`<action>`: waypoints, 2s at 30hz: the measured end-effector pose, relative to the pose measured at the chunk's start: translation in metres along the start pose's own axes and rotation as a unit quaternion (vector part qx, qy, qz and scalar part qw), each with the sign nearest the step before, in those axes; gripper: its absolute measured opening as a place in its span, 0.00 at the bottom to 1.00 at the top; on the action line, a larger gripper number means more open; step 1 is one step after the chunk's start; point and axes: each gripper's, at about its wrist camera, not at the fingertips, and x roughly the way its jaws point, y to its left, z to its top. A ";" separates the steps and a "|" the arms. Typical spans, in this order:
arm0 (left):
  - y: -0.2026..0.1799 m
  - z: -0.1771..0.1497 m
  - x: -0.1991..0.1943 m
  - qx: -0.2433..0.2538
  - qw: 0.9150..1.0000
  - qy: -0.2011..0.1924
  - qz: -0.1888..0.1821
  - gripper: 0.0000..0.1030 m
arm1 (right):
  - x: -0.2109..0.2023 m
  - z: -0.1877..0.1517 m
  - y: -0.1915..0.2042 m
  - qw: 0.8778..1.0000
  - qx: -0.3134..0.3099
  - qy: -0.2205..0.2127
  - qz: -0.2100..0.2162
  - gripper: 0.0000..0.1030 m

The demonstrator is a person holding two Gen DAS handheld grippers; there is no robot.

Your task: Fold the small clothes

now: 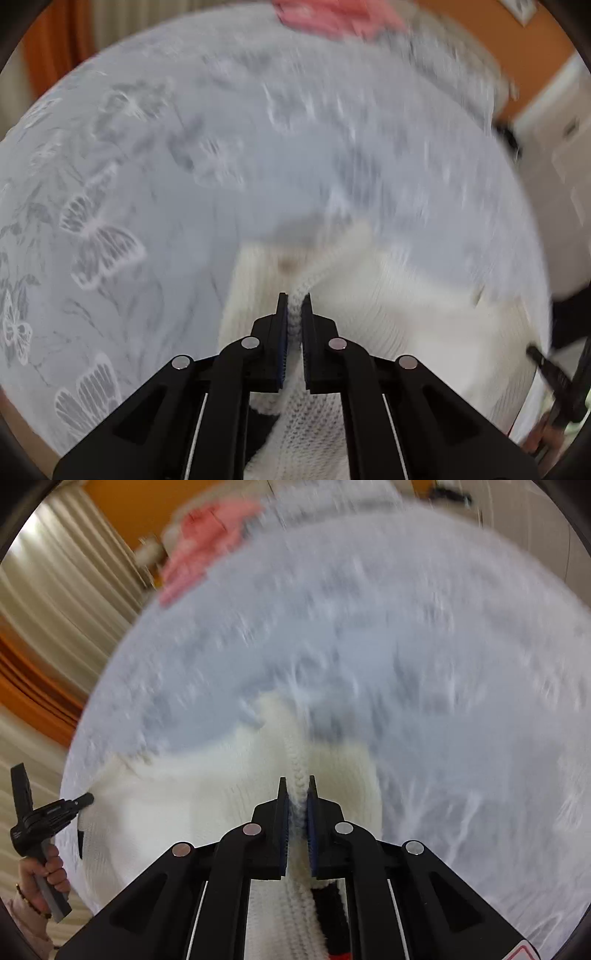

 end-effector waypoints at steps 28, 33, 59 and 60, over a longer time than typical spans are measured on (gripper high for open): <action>-0.040 -0.114 -0.019 0.071 0.994 0.047 0.062 0.41 | -0.035 -0.118 0.022 0.997 0.000 0.077 -0.014 0.02; -0.026 -0.120 -0.003 0.067 0.991 0.071 0.093 0.57 | 0.009 -0.097 0.106 0.989 -0.086 0.113 0.043 0.02; 0.064 -0.134 -0.005 -0.116 0.987 0.108 -0.039 0.50 | 0.012 -0.132 -0.036 0.983 0.124 0.136 0.019 0.28; 0.063 -0.134 -0.003 -0.115 0.984 0.123 -0.057 0.37 | 0.010 -0.134 -0.037 0.980 0.139 0.138 0.038 0.19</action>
